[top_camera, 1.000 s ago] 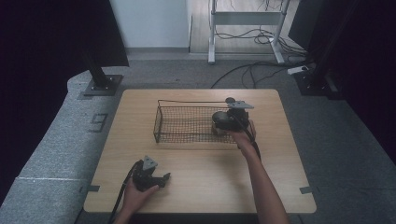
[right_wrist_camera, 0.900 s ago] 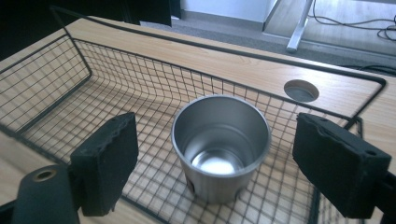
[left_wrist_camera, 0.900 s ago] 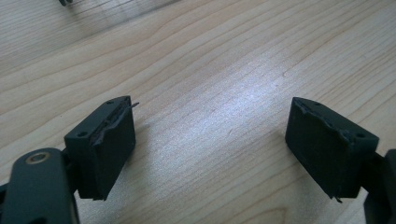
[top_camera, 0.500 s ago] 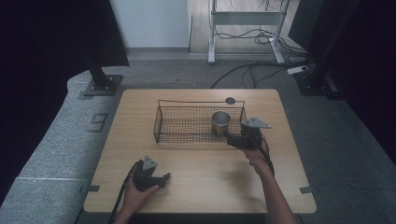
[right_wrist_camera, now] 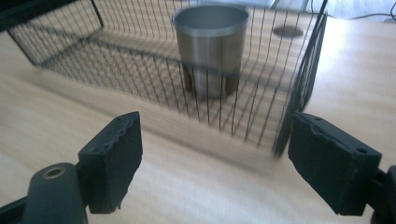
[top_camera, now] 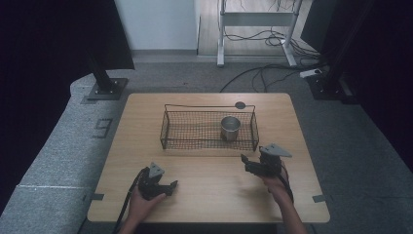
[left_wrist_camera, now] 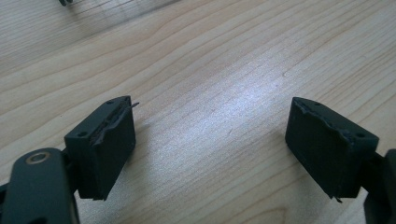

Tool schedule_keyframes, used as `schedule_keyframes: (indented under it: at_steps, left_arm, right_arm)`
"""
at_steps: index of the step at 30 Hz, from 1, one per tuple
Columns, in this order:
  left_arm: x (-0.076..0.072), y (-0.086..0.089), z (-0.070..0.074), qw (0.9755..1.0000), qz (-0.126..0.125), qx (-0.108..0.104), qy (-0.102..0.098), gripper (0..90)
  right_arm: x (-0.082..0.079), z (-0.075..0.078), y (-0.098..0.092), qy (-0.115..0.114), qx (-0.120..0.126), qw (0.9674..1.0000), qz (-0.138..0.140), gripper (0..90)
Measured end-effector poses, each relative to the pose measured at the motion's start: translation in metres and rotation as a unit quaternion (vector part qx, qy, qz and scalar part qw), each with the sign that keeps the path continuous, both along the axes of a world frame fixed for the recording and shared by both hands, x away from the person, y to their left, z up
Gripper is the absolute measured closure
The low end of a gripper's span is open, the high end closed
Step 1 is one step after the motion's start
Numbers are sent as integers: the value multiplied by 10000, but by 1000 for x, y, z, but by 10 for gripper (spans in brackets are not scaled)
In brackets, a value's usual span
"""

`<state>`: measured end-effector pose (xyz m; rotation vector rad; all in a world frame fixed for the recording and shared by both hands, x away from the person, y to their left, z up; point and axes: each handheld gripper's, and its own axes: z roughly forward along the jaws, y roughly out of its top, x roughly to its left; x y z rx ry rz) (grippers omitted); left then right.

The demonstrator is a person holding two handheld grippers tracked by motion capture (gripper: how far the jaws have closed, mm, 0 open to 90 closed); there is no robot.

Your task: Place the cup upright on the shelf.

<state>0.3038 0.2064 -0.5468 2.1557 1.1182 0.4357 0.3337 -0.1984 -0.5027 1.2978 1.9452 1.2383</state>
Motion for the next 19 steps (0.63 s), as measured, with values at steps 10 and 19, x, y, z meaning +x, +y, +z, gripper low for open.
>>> schedule_keyframes:
  at_steps: [10,19]
  left_arm:
    - [0,0,0,10000,3,-1,-3,162]
    - [0,0,0,10000,1,4,-5,162]
  right_arm:
    - [-12,-24,-5,215,-50,9998,-31,181]
    - [-10,-29,-8,275,-54,9996,-72,182]
